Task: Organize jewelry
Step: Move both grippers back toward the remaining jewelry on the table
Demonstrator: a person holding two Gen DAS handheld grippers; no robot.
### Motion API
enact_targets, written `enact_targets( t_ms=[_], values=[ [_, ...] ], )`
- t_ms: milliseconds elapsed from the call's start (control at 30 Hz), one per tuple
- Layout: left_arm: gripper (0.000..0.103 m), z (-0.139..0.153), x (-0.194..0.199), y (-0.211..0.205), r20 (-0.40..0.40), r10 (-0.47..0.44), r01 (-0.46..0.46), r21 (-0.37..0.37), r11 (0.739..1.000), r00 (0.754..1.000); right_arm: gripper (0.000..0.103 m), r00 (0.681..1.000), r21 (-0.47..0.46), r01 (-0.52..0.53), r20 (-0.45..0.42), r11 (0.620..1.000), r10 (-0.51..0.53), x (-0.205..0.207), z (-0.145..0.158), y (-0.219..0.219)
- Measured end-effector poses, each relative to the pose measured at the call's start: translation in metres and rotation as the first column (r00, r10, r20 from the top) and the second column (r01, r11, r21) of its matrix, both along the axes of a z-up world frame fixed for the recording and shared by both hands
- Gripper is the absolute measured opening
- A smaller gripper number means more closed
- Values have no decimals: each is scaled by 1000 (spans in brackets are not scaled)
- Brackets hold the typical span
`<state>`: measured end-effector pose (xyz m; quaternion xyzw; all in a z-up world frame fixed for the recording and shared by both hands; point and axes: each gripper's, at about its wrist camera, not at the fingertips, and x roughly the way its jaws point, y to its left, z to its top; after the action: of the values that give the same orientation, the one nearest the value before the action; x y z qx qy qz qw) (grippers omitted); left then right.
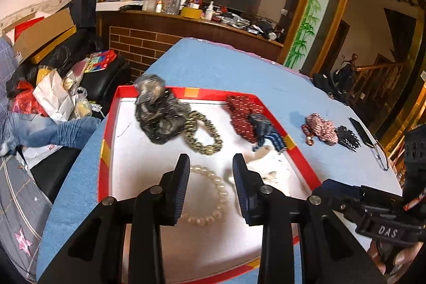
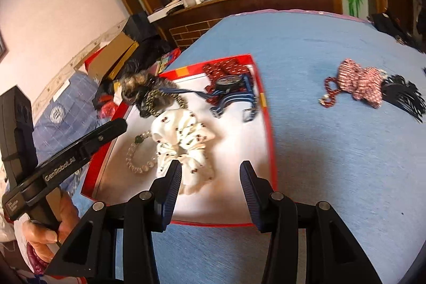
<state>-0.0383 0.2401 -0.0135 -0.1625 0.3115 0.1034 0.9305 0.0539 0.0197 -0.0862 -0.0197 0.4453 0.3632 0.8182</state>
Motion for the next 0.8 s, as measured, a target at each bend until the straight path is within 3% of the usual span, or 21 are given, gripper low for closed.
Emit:
enact_targets(
  t_ms=[467, 800],
  values=[
    [36, 14, 12, -53, -11, -93, 94, 49, 994, 996, 50, 983, 73, 180, -41, 981, -177, 28, 5, -92],
    [40, 12, 34, -113, -61, -199, 205, 110, 973, 978, 50, 960, 112, 278, -69, 954, -271, 41, 2, -151]
  ],
)
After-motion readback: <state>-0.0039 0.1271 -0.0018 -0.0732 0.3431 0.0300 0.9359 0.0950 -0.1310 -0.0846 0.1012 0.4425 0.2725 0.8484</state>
